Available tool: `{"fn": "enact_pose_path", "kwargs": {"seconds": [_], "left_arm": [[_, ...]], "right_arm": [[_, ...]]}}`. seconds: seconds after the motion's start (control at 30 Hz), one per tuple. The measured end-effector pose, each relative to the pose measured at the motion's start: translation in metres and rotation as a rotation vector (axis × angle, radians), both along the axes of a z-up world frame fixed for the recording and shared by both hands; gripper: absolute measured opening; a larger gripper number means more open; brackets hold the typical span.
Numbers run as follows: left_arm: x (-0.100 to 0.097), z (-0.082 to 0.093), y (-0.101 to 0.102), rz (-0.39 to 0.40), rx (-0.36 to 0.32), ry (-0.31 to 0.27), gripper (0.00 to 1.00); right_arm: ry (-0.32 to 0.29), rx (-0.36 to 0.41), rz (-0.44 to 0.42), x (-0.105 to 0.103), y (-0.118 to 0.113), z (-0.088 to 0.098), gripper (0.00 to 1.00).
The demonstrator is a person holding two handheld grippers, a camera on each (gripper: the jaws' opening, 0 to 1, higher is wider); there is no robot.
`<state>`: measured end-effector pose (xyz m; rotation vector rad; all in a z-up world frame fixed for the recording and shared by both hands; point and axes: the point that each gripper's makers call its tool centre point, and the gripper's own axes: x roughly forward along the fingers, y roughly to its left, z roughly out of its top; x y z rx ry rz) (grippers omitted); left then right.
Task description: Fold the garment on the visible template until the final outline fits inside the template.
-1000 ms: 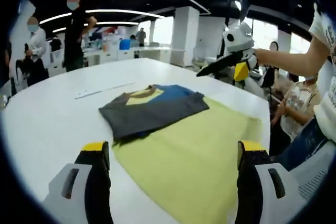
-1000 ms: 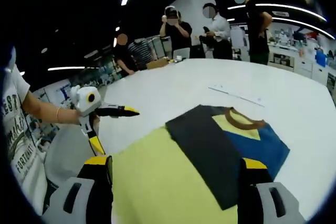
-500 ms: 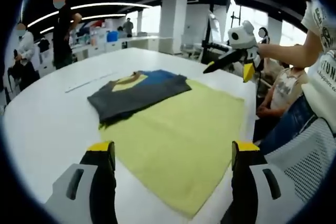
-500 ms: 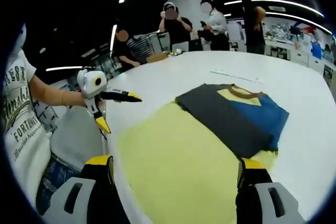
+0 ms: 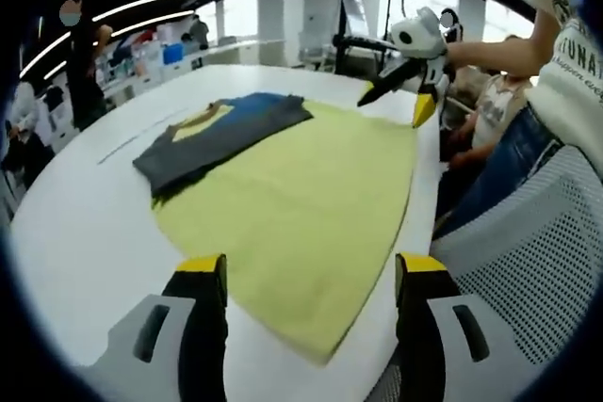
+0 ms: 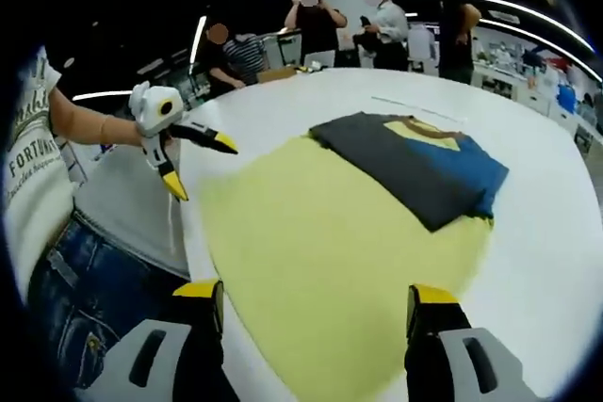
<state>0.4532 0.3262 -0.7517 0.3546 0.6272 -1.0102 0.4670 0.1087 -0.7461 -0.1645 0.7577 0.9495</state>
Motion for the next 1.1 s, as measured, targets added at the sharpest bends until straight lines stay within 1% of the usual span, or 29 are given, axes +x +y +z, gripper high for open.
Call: {"fn": "enact_pose_path", "kwargs": {"seconds": [0.07, 0.17, 0.27, 0.37, 0.67, 0.77, 0.87, 0.9, 1.1], "left_arm": [[-0.002, -0.003, 0.001, -0.006, -0.001, 0.011, 0.64], [-0.006, -0.009, 0.004, -0.027, 0.036, 0.016, 0.62], [-0.012, -0.013, 0.006, -0.058, 0.067, 0.014, 0.59], [-0.013, -0.017, 0.01, -0.058, 0.08, 0.022, 0.55], [-0.014, -0.026, 0.018, -0.077, 0.146, 0.01, 0.49], [-0.015, -0.027, 0.017, -0.075, 0.144, 0.018, 0.47], [-0.015, -0.031, 0.019, -0.09, 0.184, 0.007, 0.45], [-0.016, -0.032, 0.018, -0.095, 0.186, 0.007, 0.45], [-0.016, -0.034, 0.016, -0.113, 0.216, -0.003, 0.42]], "right_arm": [[0.002, -0.011, -0.006, 0.0, -0.002, -0.004, 0.75], [-0.001, -0.03, -0.001, 0.0, -0.006, -0.009, 0.72], [-0.007, -0.075, 0.022, -0.004, -0.011, -0.016, 0.68], [0.002, -0.096, 0.043, -0.009, -0.015, -0.021, 0.67], [0.01, -0.18, 0.115, -0.023, -0.029, -0.033, 0.6], [0.014, -0.211, 0.13, -0.027, -0.035, -0.037, 0.59], [0.014, -0.231, 0.146, -0.03, -0.04, -0.04, 0.58], [0.009, -0.245, 0.161, -0.031, -0.043, -0.04, 0.56], [-0.013, -0.297, 0.19, -0.03, -0.053, -0.043, 0.5]]}}
